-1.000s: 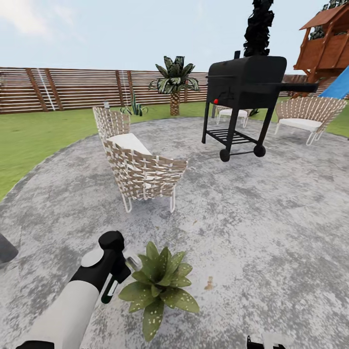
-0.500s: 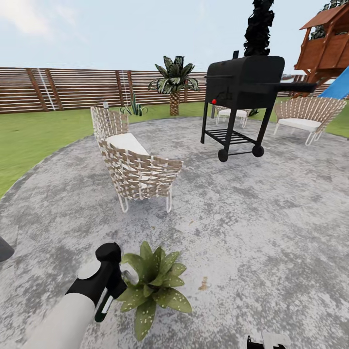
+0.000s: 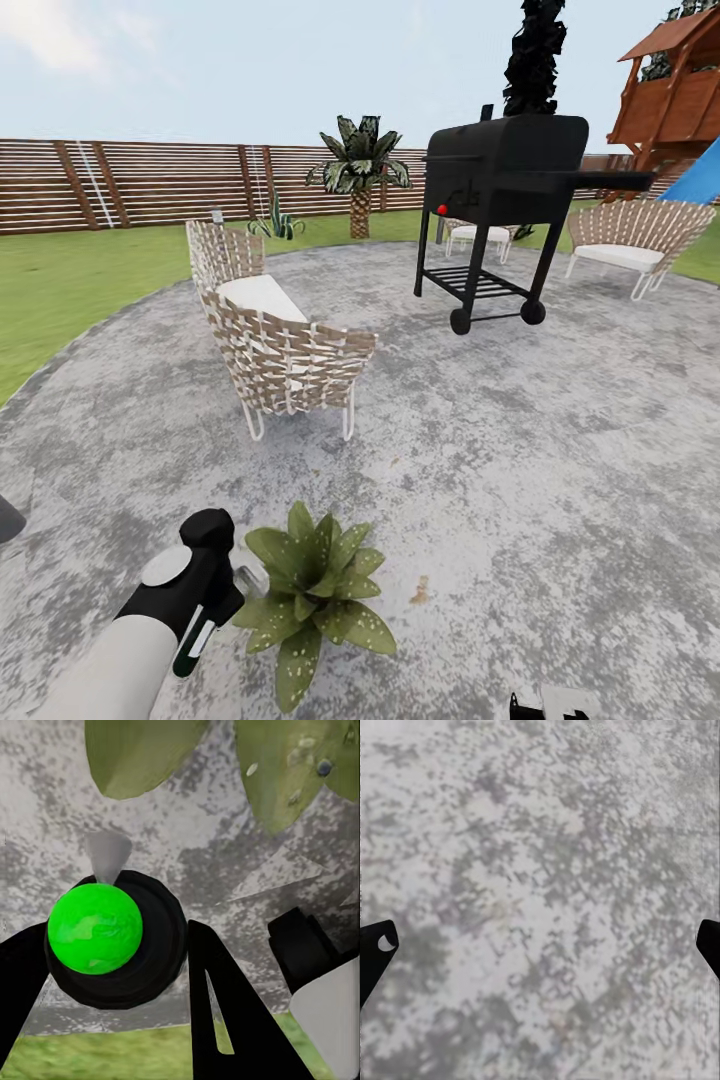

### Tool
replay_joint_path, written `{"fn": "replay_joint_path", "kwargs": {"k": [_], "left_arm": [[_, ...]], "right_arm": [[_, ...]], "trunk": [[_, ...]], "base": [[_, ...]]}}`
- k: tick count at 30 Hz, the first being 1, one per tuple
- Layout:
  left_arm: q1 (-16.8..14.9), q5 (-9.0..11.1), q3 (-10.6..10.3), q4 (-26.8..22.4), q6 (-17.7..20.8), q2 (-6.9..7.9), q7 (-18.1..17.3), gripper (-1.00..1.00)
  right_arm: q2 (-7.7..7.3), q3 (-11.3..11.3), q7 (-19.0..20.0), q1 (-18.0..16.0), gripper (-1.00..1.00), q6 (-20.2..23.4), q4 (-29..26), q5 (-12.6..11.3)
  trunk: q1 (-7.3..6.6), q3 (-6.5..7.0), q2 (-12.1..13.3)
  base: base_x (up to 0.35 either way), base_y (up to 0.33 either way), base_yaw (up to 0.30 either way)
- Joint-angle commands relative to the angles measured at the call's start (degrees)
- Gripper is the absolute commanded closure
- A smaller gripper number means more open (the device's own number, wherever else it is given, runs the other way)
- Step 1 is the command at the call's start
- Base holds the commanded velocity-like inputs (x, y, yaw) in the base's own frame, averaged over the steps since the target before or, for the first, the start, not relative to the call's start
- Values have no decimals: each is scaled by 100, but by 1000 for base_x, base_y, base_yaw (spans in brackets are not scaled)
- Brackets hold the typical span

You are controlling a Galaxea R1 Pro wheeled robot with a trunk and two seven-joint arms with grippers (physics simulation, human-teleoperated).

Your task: Pick up the pesticide atomizer in the garden and spray insectifuge to fully cover both potted plants in the garden.

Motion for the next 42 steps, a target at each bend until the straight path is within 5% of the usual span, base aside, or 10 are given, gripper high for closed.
{"fn": "replay_joint_path", "kwargs": {"k": [1, 8, 15, 36, 42], "left_arm": [[-3, -44, -14, -25, 56, -1, -57, 100], [-3, 159, -35, -50, 11, -79, -57, 100], [-3, 162, -62, -50, -12, -403, -49, 100], [12, 130, -45, 68, -20, -301, -48, 100], [82, 88, -58, 428, -47, -46, -48, 100]], "right_arm": [[1, -39, -19, -5, -100, -19, 9, 60], [1, -39, -19, -5, -100, -18, 11, 62], [1, -39, -19, -5, -100, -19, 11, 62], [0, -39, -19, -5, -100, -18, 5, 59], [0, -39, -12, -5, -100, -20, 2, 59]], "trunk": [[1, -5, -2], [1, -5, -2], [1, -5, -2], [1, -5, -2], [1, -5, -2]], "base": [[270, 0, 0], [109, 0, 0], [1, 0, 0], [-141, 187, -1], [4, 27, -253]]}}
